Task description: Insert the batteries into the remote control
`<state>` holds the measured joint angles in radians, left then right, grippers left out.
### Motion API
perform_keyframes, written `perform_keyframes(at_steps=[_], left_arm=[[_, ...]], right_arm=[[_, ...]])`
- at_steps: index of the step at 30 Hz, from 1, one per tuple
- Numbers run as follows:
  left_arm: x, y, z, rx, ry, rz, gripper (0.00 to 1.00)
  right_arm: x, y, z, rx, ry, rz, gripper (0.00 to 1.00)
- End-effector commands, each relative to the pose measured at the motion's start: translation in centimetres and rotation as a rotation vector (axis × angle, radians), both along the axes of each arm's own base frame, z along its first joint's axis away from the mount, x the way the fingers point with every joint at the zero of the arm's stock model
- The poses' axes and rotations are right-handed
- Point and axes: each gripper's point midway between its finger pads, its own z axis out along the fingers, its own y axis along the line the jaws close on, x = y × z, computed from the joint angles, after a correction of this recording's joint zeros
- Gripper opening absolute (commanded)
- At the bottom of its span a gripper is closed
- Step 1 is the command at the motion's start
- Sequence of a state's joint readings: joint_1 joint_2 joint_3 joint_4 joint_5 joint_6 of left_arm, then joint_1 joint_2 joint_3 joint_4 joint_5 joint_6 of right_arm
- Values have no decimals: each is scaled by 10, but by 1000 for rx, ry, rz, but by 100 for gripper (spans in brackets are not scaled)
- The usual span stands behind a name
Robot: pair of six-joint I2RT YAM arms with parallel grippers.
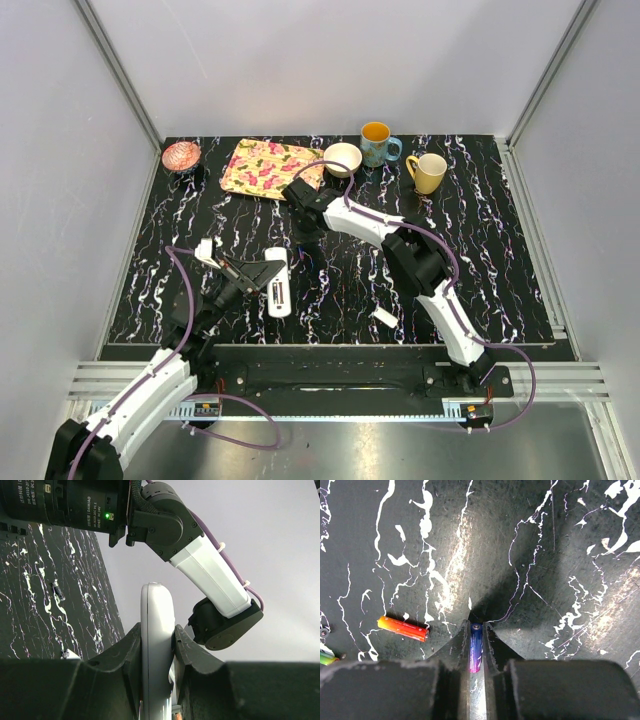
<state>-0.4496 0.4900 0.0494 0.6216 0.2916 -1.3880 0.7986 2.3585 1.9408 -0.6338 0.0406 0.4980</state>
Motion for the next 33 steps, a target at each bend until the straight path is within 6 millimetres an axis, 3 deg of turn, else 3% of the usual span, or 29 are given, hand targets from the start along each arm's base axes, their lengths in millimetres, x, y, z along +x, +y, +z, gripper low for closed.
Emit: perform_keyframes(at_steps=[1, 3, 8, 17, 23, 27, 29, 30, 32, 33], left_arm=[[-4, 1, 2, -13, -26, -4, 0], [-4, 1, 2, -11, -27, -6, 0], [-3, 1, 1, -7, -24, -2, 0], [8, -3, 13, 19, -36, 13, 0], [25, -10, 18, 20, -24, 20, 0], [40, -21, 20, -26, -5, 11, 0], [40, -29, 36, -81, -48, -3, 0], [46, -35, 29, -72, -20, -10, 0], [46, -48, 38, -96, -26, -40, 0], [50, -55, 30, -92, 1, -45, 0]], right_arm=[[-9, -1, -3, -28, 10, 12, 6], [-9, -3, -3, -42, 8, 20, 0], [-8, -14, 7, -70, -25, 24, 0], [-11, -64, 76, -19, -184, -67, 0], [-43, -106, 133, 62, -271, -132, 0], [-80, -134, 188, 233, -383, -135, 0], [-95, -138, 194, 287, -390, -113, 0], [-102, -141, 211, 332, -421, -105, 0], [-110, -142, 219, 354, -438, -83, 0], [-114, -141, 226, 370, -454, -72, 0]])
